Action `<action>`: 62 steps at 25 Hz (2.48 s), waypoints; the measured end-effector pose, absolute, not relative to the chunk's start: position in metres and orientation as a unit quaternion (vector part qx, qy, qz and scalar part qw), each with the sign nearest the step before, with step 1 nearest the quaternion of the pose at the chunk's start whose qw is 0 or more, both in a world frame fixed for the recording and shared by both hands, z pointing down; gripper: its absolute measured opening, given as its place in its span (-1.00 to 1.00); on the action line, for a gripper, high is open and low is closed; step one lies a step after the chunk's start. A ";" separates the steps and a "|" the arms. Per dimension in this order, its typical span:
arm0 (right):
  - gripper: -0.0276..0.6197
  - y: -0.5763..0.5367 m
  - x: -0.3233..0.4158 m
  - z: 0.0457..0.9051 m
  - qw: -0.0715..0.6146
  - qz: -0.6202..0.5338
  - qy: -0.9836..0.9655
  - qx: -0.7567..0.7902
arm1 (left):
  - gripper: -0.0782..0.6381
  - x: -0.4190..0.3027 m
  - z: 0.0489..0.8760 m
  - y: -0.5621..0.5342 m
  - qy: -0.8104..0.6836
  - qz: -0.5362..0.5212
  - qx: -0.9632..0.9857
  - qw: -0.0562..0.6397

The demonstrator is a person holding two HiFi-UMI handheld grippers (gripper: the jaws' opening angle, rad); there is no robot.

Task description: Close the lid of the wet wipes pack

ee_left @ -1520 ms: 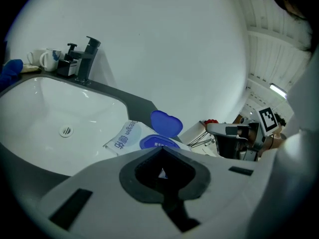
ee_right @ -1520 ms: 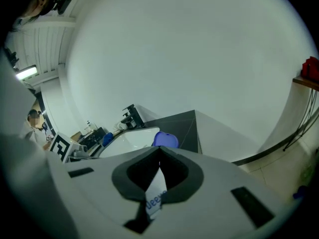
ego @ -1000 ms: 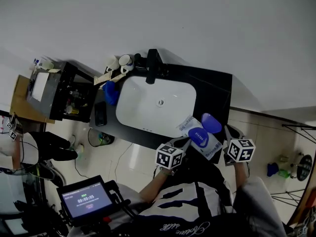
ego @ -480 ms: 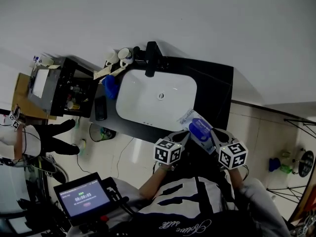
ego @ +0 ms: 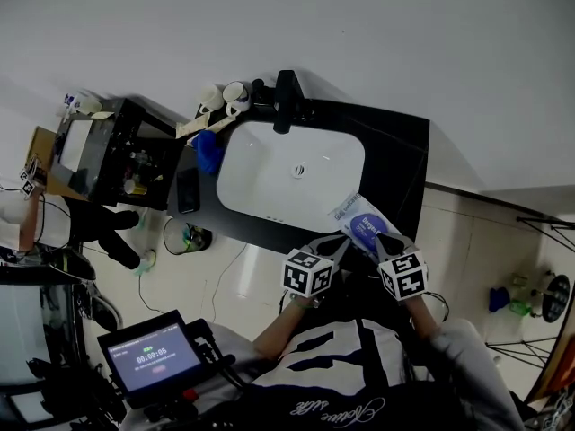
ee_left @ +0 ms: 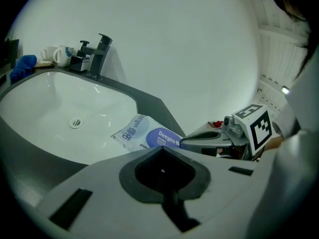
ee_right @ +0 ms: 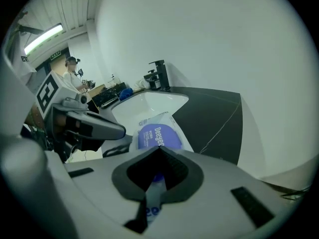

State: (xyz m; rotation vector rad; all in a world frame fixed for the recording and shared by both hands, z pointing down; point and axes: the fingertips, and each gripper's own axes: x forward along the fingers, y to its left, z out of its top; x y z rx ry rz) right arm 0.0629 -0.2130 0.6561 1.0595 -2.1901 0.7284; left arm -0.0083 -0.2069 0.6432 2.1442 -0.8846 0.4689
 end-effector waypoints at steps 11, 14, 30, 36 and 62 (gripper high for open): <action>-0.92 -0.213 0.060 0.660 0.370 0.262 -0.801 0.392 | -0.78 -0.018 0.632 -0.198 -0.330 0.181 0.852 0.363; -0.92 -0.216 0.059 0.659 0.376 0.251 -0.795 0.404 | -0.78 -0.021 0.628 -0.196 -0.324 0.180 0.858 0.357; -0.92 -0.144 0.049 0.600 0.138 0.327 -0.754 0.553 | -0.78 -0.035 0.596 -0.160 -0.250 0.139 0.899 0.332; -0.92 -0.132 0.050 0.597 0.113 0.337 -0.751 0.556 | -0.78 -0.027 0.595 -0.155 -0.231 0.136 0.907 0.324; -0.92 0.088 0.099 0.536 0.053 0.298 -0.823 0.480 | -0.78 0.027 0.544 0.082 -0.332 0.066 0.884 0.321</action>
